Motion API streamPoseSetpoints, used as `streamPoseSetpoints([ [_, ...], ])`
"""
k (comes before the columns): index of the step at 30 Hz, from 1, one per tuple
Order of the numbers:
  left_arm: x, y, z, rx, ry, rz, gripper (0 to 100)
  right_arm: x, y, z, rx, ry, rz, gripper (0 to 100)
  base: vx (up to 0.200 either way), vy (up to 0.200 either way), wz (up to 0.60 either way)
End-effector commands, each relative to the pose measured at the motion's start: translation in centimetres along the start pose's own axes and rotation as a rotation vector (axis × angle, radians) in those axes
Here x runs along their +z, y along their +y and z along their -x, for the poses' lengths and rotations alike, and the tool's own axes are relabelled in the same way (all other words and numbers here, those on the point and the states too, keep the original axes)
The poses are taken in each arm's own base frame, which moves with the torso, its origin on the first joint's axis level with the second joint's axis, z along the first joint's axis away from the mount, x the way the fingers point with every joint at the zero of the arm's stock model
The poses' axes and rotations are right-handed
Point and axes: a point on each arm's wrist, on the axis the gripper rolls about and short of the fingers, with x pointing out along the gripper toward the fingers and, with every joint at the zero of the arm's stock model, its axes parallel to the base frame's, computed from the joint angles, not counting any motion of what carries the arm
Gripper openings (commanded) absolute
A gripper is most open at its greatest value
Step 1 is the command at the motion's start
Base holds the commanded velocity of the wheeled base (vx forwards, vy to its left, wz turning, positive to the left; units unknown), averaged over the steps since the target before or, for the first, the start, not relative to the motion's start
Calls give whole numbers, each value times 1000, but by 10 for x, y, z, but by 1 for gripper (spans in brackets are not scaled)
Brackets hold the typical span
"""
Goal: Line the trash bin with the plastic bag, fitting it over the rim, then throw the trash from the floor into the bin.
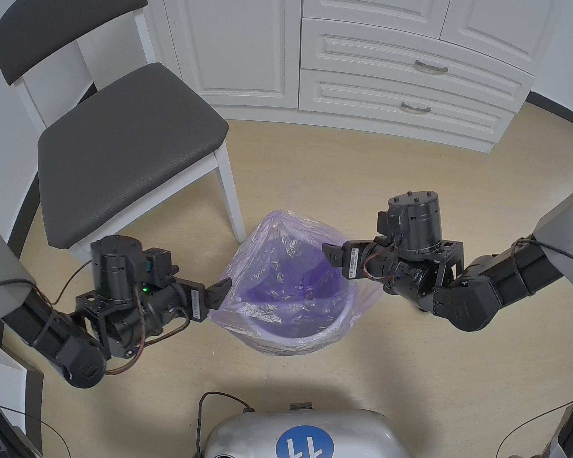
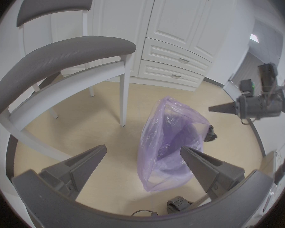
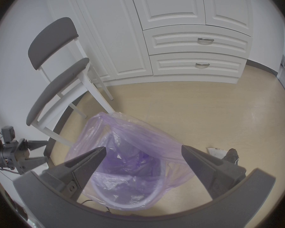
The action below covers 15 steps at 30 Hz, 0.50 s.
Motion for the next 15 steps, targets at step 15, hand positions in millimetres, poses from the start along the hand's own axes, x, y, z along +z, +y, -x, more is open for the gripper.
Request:
streamPoseSetpoints([
  [15, -22, -5, -93, 64, 40, 46, 100, -49, -40, -45, -120, 63, 98, 100, 0, 0, 0],
])
